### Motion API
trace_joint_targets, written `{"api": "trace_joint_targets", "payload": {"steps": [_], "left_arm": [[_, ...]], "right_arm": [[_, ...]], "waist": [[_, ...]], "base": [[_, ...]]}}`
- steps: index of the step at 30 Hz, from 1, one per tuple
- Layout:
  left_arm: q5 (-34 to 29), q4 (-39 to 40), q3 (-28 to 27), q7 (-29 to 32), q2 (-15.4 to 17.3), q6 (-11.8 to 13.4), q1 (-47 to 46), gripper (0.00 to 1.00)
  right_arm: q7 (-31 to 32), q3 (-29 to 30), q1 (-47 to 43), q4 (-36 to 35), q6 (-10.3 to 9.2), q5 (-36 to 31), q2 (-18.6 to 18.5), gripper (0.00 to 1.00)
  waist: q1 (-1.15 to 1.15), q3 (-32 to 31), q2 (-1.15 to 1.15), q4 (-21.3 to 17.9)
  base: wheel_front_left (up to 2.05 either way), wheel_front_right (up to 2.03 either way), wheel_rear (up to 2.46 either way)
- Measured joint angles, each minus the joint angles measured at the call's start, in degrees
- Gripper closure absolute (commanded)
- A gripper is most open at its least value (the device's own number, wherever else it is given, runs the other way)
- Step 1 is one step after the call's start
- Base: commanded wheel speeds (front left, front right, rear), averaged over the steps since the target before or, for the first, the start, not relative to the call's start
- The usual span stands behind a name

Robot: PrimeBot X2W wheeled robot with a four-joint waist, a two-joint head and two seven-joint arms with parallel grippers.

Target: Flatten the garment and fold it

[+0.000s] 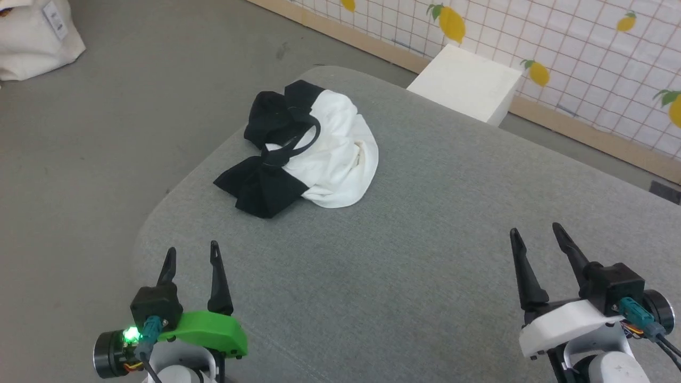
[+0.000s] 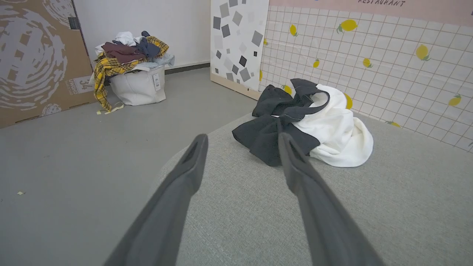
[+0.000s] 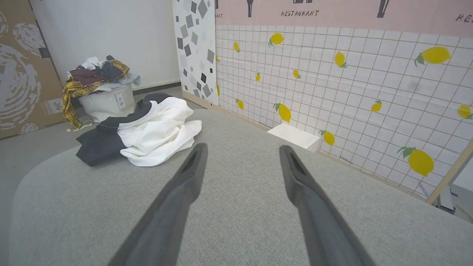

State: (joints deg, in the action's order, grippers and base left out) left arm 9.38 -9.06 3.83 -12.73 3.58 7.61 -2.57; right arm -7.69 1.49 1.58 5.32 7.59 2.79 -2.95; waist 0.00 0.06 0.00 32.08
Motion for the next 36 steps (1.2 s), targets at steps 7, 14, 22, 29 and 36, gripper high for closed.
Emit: {"api": "trace_joint_targets", "payload": {"steps": [7,14,22,29,36], "left_arm": [[4.2,-3.2,-0.2,-1.0,0.9,-4.0,-10.8,0.00],[13.2,-13.9,-3.0,7.9,5.6,-10.9,-32.4,0.00],[25.0,-21.1,-9.4,23.7,11.0,-12.6,-45.1,0.00],[29.1,-24.9,-10.5,40.6,13.7,-9.6,-47.0,0.00],[28.3,-24.9,-8.8,50.1,15.9,-3.4,-45.2,0.00]], "right_arm": [[1.0,-0.2,3.4,-2.9,0.00,-1.5,0.1,0.00],[2.7,-0.7,8.5,-6.6,0.00,-3.9,0.1,0.00],[0.6,1.6,13.5,-8.9,0.00,-3.8,0.2,0.00],[-2.5,3.8,14.3,-7.2,-0.01,-2.0,0.1,0.00],[-4.6,3.9,16.4,-5.4,0.00,0.4,0.2,0.00]], "waist": [[0.00,4.7,0.00,0.7],[0.01,14.7,0.00,-1.5],[0.01,24.0,0.00,-7.7],[0.01,30.2,0.00,-14.7],[-0.01,35.1,0.01,-20.9]], "base": [[0.00,0.00,0.00],[0.00,0.00,0.00],[0.00,0.00,0.00],[0.00,0.00,0.00],[0.00,0.00,0.00]]}}
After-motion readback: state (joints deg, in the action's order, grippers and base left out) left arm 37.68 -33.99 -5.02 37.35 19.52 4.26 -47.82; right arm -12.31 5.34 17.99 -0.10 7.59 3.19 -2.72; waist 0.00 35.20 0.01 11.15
